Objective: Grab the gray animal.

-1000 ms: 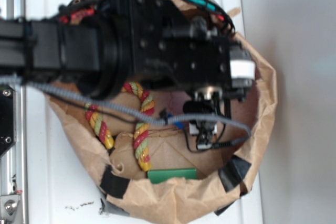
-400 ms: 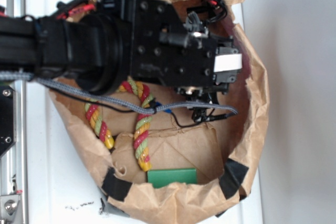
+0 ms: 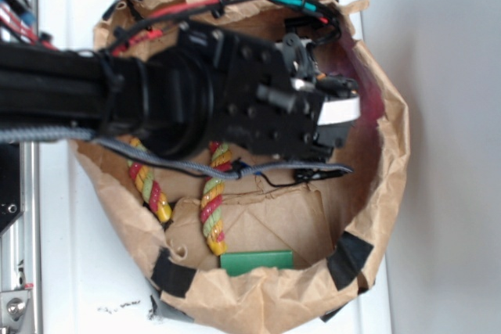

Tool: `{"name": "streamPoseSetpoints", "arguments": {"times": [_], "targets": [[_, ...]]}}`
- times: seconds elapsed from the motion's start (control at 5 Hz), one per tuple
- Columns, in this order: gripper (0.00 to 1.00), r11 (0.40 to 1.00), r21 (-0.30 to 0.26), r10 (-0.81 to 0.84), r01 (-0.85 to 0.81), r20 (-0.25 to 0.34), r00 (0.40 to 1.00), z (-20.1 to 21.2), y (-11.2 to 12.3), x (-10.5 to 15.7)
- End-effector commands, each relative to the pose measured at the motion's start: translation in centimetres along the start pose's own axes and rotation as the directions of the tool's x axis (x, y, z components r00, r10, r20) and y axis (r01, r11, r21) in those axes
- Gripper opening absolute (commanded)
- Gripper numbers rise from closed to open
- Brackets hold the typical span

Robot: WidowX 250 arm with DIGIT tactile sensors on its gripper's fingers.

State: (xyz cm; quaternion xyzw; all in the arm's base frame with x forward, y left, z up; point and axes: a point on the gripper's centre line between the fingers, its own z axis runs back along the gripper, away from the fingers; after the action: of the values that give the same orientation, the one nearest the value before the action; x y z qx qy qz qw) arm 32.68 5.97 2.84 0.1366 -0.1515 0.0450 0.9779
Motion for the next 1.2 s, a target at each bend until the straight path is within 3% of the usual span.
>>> {"name": "streamPoseSetpoints", "arguments": {"times": [0.0,0.4,0.8,1.0], "targets": [[0.0,1.0,-0.011,-0.001,0.001,0.008,1.0,-0.6,-1.2,-0.2],[0.0,0.994,-0.104,0.012,-0.015,-0.024,1.0,2.6,-0.2,0.3],[0.0,0.976,-0.214,-0.043,0.032,-0.047,0.998,7.6,2.7,-0.4],[0.0,0.973,-0.225,-0.058,0.044,-0.055,0.997,8.0,3.5,-0.5]]}}
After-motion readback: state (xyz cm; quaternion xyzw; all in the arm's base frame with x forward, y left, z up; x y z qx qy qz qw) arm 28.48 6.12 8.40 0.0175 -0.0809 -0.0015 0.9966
